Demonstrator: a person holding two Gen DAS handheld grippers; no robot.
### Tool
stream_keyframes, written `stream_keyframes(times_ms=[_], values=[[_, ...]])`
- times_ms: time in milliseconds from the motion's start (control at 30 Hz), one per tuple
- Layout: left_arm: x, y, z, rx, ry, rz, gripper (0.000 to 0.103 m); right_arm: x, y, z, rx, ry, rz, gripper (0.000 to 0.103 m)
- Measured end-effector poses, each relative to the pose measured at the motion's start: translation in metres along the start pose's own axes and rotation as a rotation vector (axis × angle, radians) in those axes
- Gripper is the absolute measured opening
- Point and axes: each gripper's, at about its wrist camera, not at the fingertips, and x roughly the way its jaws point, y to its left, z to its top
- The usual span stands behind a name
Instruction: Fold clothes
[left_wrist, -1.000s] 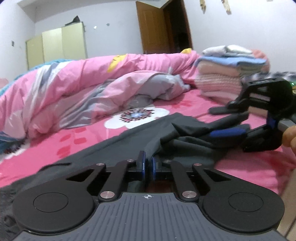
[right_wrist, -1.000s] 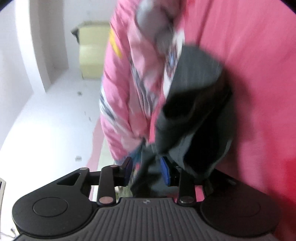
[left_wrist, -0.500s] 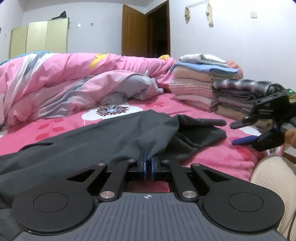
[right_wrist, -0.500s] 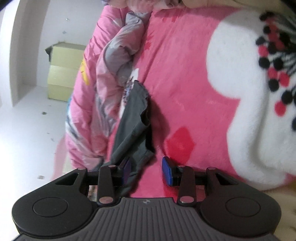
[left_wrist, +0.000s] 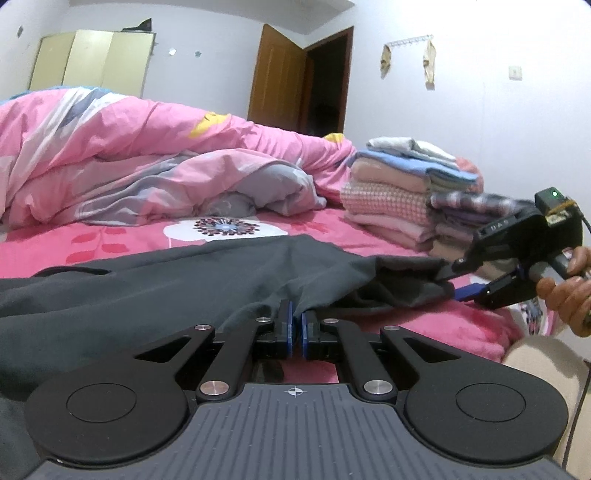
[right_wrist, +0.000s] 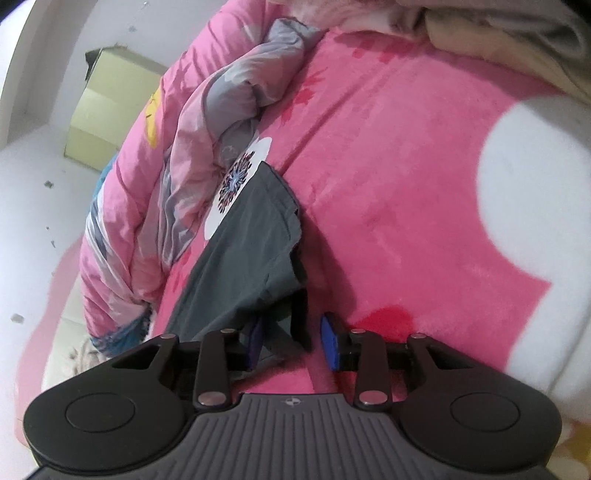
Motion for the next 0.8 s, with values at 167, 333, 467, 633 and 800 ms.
stream_keyframes(times_ms=[167, 333, 467, 633, 800], values=[[0.002, 0.009, 0.002, -0.059, -0.01, -0.019, 0.003, -0.008, 0.013, 0.001, -0.085, -0.023, -0.016, 0.035], [0.004, 0.013, 0.001, -0.084, -0.013, -0.018, 0.003, 0.005, 0.015, 0.002, -0.089, 0.044, -0.009, 0.035], [0.003, 0.015, 0.0, -0.098, -0.019, -0.019, 0.003, 0.003, 0.018, 0.0, -0.114, 0.062, -0.02, 0.033], [0.002, 0.015, 0.001, -0.09, -0.029, -0.024, 0.003, -0.005, 0.022, 0.0, -0.166, 0.038, -0.071, 0.002], [-0.001, 0.012, 0.001, -0.057, -0.025, -0.043, 0.003, -0.018, 0.04, 0.004, -0.293, -0.029, -0.111, 0.001]])
